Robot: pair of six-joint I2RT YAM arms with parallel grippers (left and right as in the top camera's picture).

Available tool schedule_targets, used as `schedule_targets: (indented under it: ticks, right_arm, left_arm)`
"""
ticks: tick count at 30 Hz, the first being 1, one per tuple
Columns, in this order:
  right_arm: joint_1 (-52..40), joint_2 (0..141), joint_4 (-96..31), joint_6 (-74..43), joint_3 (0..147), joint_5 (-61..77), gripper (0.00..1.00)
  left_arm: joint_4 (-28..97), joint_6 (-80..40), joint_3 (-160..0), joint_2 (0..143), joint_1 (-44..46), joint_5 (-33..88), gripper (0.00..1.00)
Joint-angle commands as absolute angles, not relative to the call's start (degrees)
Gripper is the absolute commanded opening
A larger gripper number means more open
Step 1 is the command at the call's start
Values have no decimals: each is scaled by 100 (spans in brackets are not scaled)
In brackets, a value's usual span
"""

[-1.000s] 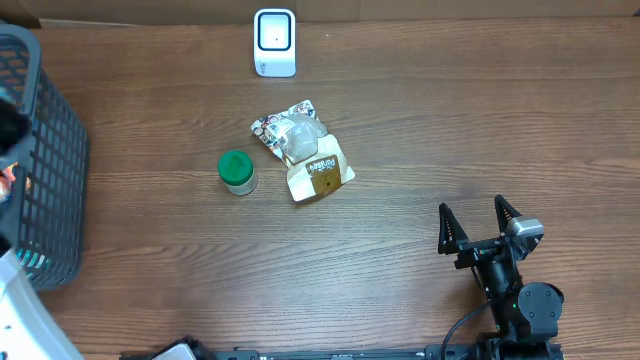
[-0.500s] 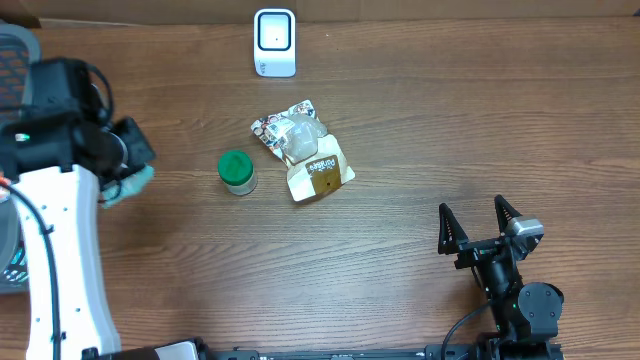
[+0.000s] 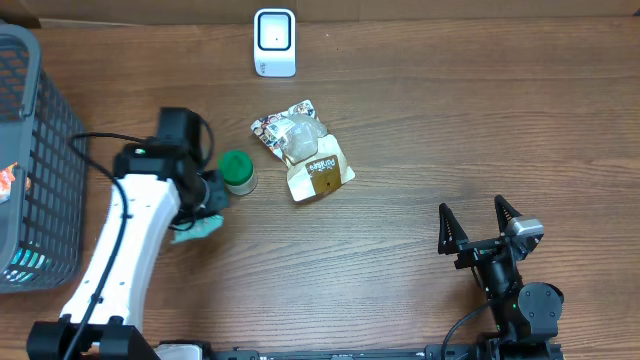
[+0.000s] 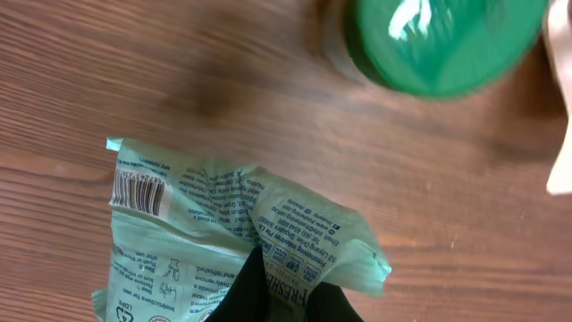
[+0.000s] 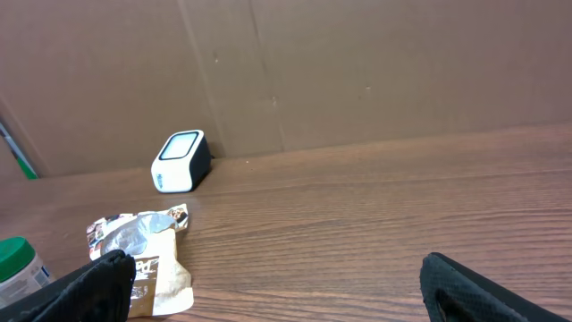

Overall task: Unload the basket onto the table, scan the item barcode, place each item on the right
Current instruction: 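Carry the mint-green pack forward and release it on the table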

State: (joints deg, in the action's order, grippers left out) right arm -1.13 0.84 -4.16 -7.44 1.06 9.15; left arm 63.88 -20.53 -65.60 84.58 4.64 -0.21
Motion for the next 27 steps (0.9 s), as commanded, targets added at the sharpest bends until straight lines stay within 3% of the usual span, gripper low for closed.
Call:
schedule_targets:
  ticks: [1, 18, 20, 22, 24, 27]
  right_arm:
    - [-104, 19, -392, -742, 45, 908, 100]
    - [-104, 19, -392, -740, 45, 906, 100]
    - [-104, 19, -392, -742, 45, 906, 100]
    - [-104, 19, -392, -742, 45, 908, 100]
    - [-104, 19, -392, -740, 45, 906, 100]
    - [-104, 19, -392, -742, 45, 908, 100]
  left_arm:
    - [6324, -2147, -6416, 8429, 882, -21, 5]
    - [4910, -2757, -5728, 8436, 2213, -30, 5]
    - [4759, -2794, -5653, 8436, 2248, -36, 15]
    - [4639, -2794, -5629, 8438, 2252, -36, 35]
    - [4495, -2790, -5627, 8438, 2252, -40, 45]
    - [4176, -2790, -5629, 8438, 2252, -38, 52]
